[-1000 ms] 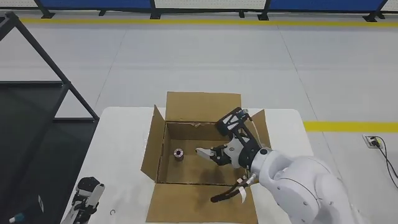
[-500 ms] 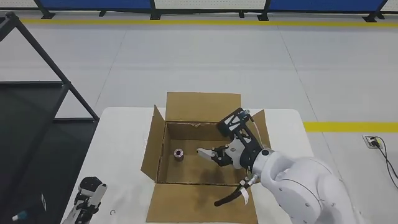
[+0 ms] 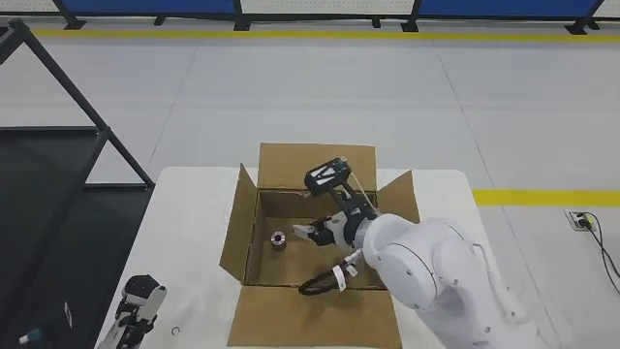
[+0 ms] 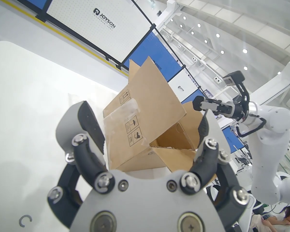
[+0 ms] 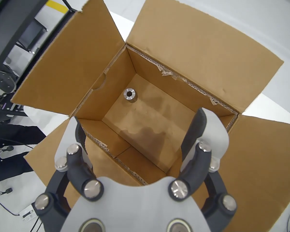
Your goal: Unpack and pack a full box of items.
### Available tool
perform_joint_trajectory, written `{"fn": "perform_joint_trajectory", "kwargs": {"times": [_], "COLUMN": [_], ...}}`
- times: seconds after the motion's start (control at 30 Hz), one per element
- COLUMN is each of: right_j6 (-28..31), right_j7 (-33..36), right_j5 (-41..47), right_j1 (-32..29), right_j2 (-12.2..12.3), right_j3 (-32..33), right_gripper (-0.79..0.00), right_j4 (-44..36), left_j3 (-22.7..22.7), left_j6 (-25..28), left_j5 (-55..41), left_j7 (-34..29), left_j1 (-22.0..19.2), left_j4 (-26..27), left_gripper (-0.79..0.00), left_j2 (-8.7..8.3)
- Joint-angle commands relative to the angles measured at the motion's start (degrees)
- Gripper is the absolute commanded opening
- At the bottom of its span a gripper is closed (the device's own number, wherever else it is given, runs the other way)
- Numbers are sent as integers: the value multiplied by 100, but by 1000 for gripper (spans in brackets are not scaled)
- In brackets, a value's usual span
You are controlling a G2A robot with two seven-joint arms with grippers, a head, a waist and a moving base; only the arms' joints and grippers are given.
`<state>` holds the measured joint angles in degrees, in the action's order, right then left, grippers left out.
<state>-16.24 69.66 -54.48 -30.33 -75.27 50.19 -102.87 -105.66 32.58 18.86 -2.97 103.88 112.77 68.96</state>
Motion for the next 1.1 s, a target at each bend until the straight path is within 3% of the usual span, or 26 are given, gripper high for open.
{"fn": "perform_joint_trajectory", "kwargs": {"times": [0.0,0.13,0.3,0.47,0.63,0.83,1.07], "right_j6": [-151,-307,-307,-307,86,513,1005], "right_j7": [61,-67,-67,-67,-274,-331,-202], "right_j5": [91,346,346,346,380,437,464], "right_j1": [452,1124,1124,1124,804,873,1111], "right_j2": [-143,-426,-426,-426,-369,-414,-476], "right_j3": [-392,-888,-888,-888,-705,-699,-712], "right_gripper": [0,0,0,0,0,0,0], "right_j4": [551,1548,1548,1548,1766,2153,2432], "left_j3": [0,0,70,479,986,1539,1662], "left_j6": [0,0,-243,-785,-1434,-2131,-2543], "left_j5": [0,0,540,1406,2099,2828,2598], "left_j7": [0,0,-246,-145,-87,75,269], "left_j1": [0,0,-83,-258,-579,-1110,-1321], "left_j4": [0,0,188,337,365,150,-5], "left_gripper": [0,0,0,0,0,0,0], "left_j2": [0,0,-13,17,53,104,154]}}
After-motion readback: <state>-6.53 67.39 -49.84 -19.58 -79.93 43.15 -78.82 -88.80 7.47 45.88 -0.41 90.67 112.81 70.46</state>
